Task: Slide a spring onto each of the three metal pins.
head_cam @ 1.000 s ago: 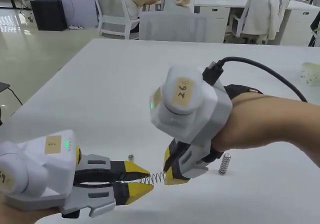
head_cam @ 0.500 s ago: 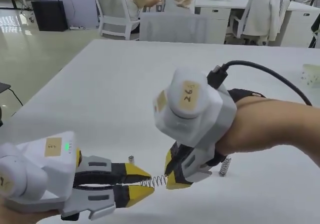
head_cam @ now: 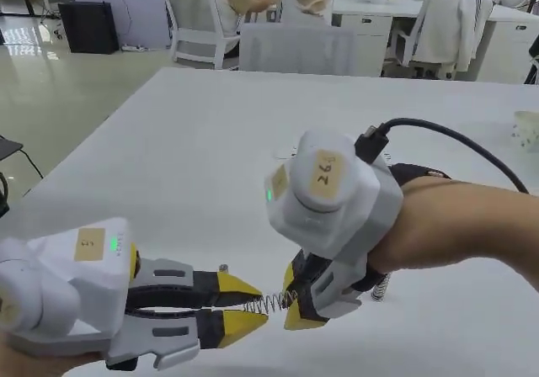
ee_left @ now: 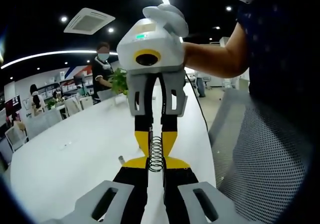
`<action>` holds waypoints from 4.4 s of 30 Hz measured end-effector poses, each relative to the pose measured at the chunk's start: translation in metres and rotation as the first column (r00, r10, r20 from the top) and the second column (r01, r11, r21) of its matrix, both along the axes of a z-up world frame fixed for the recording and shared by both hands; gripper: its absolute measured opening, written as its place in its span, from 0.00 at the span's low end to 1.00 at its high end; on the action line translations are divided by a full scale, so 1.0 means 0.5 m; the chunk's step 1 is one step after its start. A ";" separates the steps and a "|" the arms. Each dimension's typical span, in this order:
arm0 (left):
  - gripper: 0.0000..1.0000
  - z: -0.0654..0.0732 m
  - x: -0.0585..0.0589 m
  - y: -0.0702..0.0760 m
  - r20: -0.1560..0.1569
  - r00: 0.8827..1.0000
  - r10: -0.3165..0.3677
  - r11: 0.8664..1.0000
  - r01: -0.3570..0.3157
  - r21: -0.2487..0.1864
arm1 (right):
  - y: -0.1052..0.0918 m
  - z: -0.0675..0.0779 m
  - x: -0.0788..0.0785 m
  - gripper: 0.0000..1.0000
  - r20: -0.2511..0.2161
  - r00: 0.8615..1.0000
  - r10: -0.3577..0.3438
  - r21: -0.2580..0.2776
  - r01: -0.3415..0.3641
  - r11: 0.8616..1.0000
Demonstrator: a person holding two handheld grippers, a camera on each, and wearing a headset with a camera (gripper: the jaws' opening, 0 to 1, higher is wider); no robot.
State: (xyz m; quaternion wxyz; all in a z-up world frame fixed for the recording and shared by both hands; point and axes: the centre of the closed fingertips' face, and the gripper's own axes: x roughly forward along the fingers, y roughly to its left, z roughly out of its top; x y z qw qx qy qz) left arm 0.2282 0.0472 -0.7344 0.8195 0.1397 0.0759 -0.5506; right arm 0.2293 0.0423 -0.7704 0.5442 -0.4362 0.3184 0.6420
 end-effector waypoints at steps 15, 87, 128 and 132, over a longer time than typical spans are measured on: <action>0.02 -0.011 0.004 0.000 -0.012 1.000 0.005 1.000 -0.005 0.014 | 0.012 0.033 -0.003 0.09 0.011 1.000 -0.004 0.039 0.004 0.999; 0.42 -0.086 0.011 0.129 -0.111 0.964 0.240 0.970 -0.242 -0.007 | -0.011 0.076 0.061 0.08 0.043 0.996 -0.073 0.005 0.073 0.997; 0.50 -0.098 0.006 0.144 -0.106 0.954 0.282 0.958 -0.285 -0.017 | -0.030 -0.008 0.181 0.09 0.039 0.990 -0.136 -0.126 0.140 0.982; 0.50 -0.100 0.006 0.146 -0.105 0.954 0.282 0.958 -0.285 -0.015 | -0.030 -0.018 0.181 0.09 0.036 0.990 -0.139 -0.133 0.142 0.981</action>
